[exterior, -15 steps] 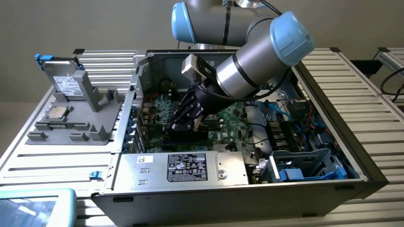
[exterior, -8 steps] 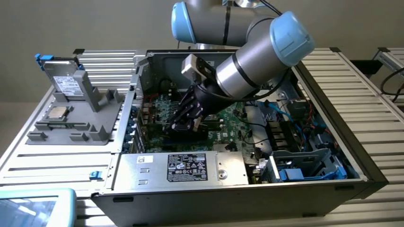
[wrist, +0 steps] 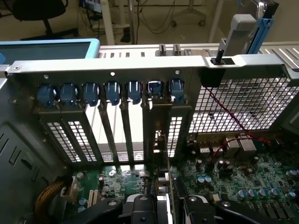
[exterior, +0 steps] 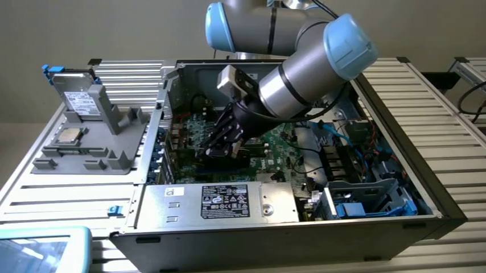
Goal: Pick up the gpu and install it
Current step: 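Insert the gpu into the slot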
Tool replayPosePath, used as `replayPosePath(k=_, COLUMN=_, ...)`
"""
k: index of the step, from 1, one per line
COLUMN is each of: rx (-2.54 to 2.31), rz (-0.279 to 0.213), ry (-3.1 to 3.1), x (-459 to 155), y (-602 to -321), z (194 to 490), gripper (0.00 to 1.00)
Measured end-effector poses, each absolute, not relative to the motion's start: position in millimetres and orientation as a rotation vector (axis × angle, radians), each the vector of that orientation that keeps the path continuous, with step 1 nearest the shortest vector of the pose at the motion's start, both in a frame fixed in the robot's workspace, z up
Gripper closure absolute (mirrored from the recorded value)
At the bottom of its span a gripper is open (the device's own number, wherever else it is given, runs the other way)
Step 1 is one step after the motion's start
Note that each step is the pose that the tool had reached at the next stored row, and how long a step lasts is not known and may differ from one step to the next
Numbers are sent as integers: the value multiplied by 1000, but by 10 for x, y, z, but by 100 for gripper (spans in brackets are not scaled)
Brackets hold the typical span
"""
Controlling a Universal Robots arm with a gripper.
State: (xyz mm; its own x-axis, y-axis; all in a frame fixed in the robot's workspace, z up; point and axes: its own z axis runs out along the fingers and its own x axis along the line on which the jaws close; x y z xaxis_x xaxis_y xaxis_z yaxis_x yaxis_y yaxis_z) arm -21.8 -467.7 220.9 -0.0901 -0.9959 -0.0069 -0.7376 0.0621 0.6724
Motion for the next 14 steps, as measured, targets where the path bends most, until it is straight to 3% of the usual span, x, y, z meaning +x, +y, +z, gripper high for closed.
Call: replayPosePath(k=14, rx=1726, rz=-738, ry=-1882, x=-227, y=-4741, z=2199, gripper=72)
